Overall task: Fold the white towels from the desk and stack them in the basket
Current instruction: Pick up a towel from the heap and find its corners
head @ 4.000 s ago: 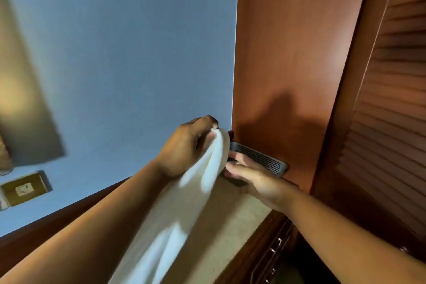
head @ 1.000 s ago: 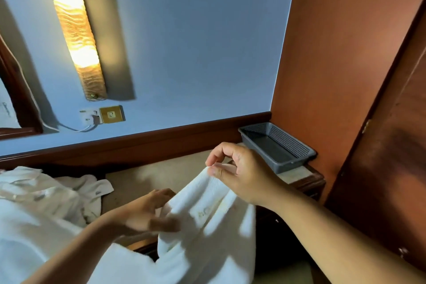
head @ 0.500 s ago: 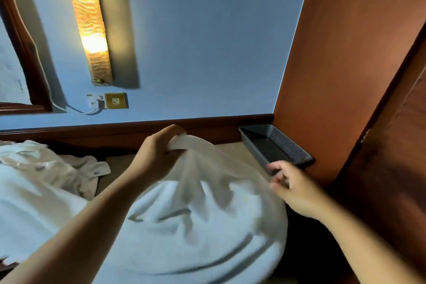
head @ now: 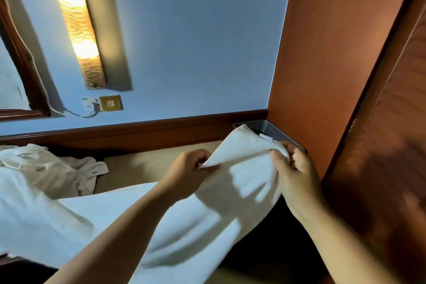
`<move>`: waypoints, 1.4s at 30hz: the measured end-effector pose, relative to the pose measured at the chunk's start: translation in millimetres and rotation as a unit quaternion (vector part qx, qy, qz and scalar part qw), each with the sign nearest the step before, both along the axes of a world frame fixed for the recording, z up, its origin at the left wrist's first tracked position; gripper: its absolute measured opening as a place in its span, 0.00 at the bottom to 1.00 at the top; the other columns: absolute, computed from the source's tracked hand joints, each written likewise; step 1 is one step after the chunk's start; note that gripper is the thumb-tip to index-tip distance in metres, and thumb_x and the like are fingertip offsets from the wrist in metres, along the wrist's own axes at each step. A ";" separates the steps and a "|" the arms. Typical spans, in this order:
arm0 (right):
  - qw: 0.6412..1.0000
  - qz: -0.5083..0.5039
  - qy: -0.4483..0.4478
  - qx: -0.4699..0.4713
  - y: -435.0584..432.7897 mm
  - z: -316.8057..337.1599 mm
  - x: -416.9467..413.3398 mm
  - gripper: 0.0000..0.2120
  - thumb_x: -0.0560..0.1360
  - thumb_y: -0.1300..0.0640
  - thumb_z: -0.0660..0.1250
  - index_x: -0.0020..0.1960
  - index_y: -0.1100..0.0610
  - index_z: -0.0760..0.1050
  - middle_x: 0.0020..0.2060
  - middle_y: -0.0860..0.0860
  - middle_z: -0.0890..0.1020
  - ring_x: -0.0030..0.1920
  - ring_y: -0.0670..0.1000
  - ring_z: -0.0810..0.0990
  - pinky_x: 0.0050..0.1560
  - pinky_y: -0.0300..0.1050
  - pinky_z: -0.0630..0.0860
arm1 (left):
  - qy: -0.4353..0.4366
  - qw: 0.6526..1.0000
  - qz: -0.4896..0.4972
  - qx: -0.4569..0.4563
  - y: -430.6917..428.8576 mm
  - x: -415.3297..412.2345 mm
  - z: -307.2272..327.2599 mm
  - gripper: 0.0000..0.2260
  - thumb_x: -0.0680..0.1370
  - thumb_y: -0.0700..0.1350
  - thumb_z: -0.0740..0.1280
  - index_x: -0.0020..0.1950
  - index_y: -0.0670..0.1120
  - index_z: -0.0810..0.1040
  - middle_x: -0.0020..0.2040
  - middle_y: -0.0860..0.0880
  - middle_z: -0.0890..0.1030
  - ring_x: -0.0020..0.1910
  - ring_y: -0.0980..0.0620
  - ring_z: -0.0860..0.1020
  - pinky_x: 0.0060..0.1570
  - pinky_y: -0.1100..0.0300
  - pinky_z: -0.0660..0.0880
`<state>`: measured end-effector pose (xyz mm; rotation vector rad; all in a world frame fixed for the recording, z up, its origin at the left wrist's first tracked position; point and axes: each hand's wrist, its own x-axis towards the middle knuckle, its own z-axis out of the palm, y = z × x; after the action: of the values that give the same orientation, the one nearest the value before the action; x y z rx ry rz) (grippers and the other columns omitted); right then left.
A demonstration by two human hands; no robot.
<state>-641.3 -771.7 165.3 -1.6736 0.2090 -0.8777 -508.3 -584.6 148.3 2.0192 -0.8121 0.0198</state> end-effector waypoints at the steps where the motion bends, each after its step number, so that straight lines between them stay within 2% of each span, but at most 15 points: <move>1: 1.000 -0.004 0.018 0.002 -6.1 -1.7 -2.2 0.18 0.81 0.62 0.64 0.44 0.39 0.79 0.37 0.43 0.84 0.40 0.43 0.81 0.43 0.38 0.76 | 0.004 1.000 0.004 -0.015 0.6 -1.5 -5.0 0.06 0.77 0.45 0.73 0.41 0.49 0.80 0.31 0.53 0.77 0.28 0.60 0.69 0.29 0.63 0.65; 3: 0.997 0.001 0.081 -0.011 -18.0 -10.4 -2.8 0.13 0.81 0.60 0.65 0.48 0.41 0.79 0.42 0.46 0.85 0.44 0.46 0.83 0.48 0.46 0.78 | -0.018 0.998 0.011 -0.059 -0.3 -7.0 -2.3 0.05 0.79 0.44 0.71 0.43 0.49 0.83 0.33 0.49 0.80 0.28 0.59 0.72 0.28 0.63 0.67; 5: 0.987 0.042 0.153 0.004 -23.6 -19.5 -3.2 0.12 0.80 0.60 0.67 0.55 0.43 0.78 0.48 0.47 0.86 0.48 0.48 0.85 0.52 0.49 0.81 | -0.073 0.995 -0.023 -0.064 -5.0 -16.6 8.2 0.04 0.79 0.44 0.71 0.46 0.50 0.85 0.36 0.54 0.83 0.32 0.62 0.78 0.31 0.67 0.71; 8: 0.974 0.115 0.194 0.021 -23.4 -28.1 -5.2 0.23 0.77 0.68 0.69 0.63 0.43 0.76 0.49 0.42 0.86 0.52 0.46 0.84 0.54 0.44 0.79 | -0.180 0.976 -0.120 0.018 -21.6 -31.0 16.0 0.03 0.78 0.46 0.71 0.48 0.50 0.85 0.40 0.56 0.84 0.38 0.61 0.80 0.36 0.63 0.75; 12: 0.974 0.122 0.177 0.066 -24.4 -27.8 -5.9 0.22 0.73 0.67 0.66 0.56 0.43 0.82 0.41 0.45 0.84 0.48 0.48 0.83 0.53 0.42 0.78 | -0.237 0.961 -0.134 0.044 -38.7 -34.2 20.2 0.04 0.78 0.46 0.72 0.50 0.49 0.86 0.43 0.54 0.85 0.40 0.56 0.81 0.38 0.60 0.77; 15: 0.986 0.062 0.139 0.076 -32.3 -22.9 -10.2 0.10 0.63 0.58 0.62 0.38 0.48 0.80 0.31 0.47 0.80 0.34 0.46 0.77 0.34 0.38 0.72 | -0.232 0.965 -0.112 0.040 -43.9 -32.2 15.2 0.03 0.77 0.47 0.73 0.47 0.49 0.86 0.40 0.55 0.83 0.37 0.56 0.79 0.35 0.65 0.74; 17: 0.989 0.029 0.138 0.033 -40.5 -20.6 -13.2 0.07 0.60 0.58 0.62 0.34 0.49 0.76 0.26 0.46 0.73 0.28 0.45 0.69 0.28 0.39 0.63 | -0.226 0.965 -0.122 0.057 -47.5 -33.5 -1.0 0.06 0.79 0.50 0.71 0.47 0.49 0.85 0.39 0.55 0.81 0.36 0.57 0.78 0.35 0.66 0.73; 20: 0.991 -0.059 0.115 0.018 -62.1 -21.7 -13.2 0.09 0.60 0.60 0.61 0.34 0.48 0.75 0.25 0.46 0.69 0.26 0.45 0.63 0.26 0.41 0.58 | -0.188 0.966 -0.138 0.107 -46.8 -33.5 -39.6 0.11 0.81 0.54 0.67 0.46 0.49 0.83 0.37 0.55 0.77 0.35 0.57 0.75 0.34 0.67 0.70; 24: 0.966 -0.234 0.092 0.069 -113.4 -23.7 -14.2 0.12 0.66 0.65 0.62 0.35 0.48 0.76 0.27 0.46 0.72 0.26 0.46 0.65 0.28 0.40 0.59 | -0.122 0.979 -0.045 0.156 -8.6 -8.1 -101.4 0.21 0.80 0.65 0.60 0.43 0.49 0.79 0.35 0.53 0.78 0.35 0.51 0.76 0.34 0.55 0.70; 27: 0.954 -0.273 0.118 0.046 -127.2 -28.5 -18.7 0.12 0.67 0.63 0.62 0.36 0.47 0.76 0.29 0.48 0.73 0.27 0.48 0.66 0.30 0.42 0.61 | -0.063 0.972 0.080 0.213 44.1 10.4 -141.2 0.12 0.78 0.59 0.68 0.44 0.51 0.81 0.37 0.49 0.83 0.40 0.44 0.81 0.33 0.55 0.66; 30: 0.964 -0.217 0.157 0.003 -107.8 -41.5 -11.0 0.06 0.68 0.62 0.63 0.37 0.52 0.74 0.26 0.46 0.71 0.25 0.44 0.65 0.26 0.40 0.61 | -0.025 0.957 0.161 0.241 82.0 21.4 -154.7 0.03 0.77 0.51 0.72 0.44 0.56 0.82 0.39 0.49 0.84 0.42 0.41 0.83 0.34 0.56 0.67; 32: 0.970 -0.158 0.179 -0.035 -90.5 -53.8 -2.7 0.04 0.64 0.55 0.64 0.38 0.49 0.76 0.24 0.43 0.71 0.28 0.46 0.67 0.32 0.42 0.63 | -0.012 0.957 0.166 0.237 82.5 26.3 -147.2 0.08 0.77 0.46 0.71 0.40 0.58 0.77 0.37 0.50 0.83 0.41 0.41 0.82 0.34 0.55 0.71; 36: 0.964 0.029 0.238 -0.112 -39.6 -80.4 22.5 0.11 0.65 0.47 0.72 0.46 0.44 0.77 0.32 0.42 0.77 0.33 0.44 0.73 0.38 0.44 0.68 | -0.036 0.965 0.162 0.201 64.7 23.9 -119.6 0.11 0.75 0.39 0.69 0.55 0.47 0.84 0.50 0.45 0.86 0.50 0.41 0.82 0.44 0.54 0.77; 40: 0.873 0.205 0.390 -0.209 24.2 -82.2 43.4 0.38 0.69 0.40 0.77 0.73 0.37 0.63 0.47 0.44 0.78 0.50 0.45 0.78 0.44 0.37 0.72 | -0.043 0.979 0.120 0.160 56.0 14.0 -100.2 0.13 0.72 0.34 0.67 0.53 0.46 0.85 0.47 0.46 0.86 0.47 0.45 0.82 0.39 0.59 0.70; 42: 0.848 0.231 0.429 -0.207 46.4 -85.3 56.9 0.42 0.68 0.38 0.76 0.75 0.35 0.59 0.56 0.46 0.80 0.58 0.48 0.79 0.48 0.39 0.74 | -0.055 0.984 0.107 0.134 55.9 11.2 -91.0 0.14 0.72 0.34 0.66 0.52 0.47 0.85 0.46 0.48 0.86 0.46 0.47 0.82 0.38 0.59 0.72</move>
<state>-584.3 -725.3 80.0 -2.3093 0.2079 0.2651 -497.1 -528.7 57.3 2.3715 -0.6905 0.1530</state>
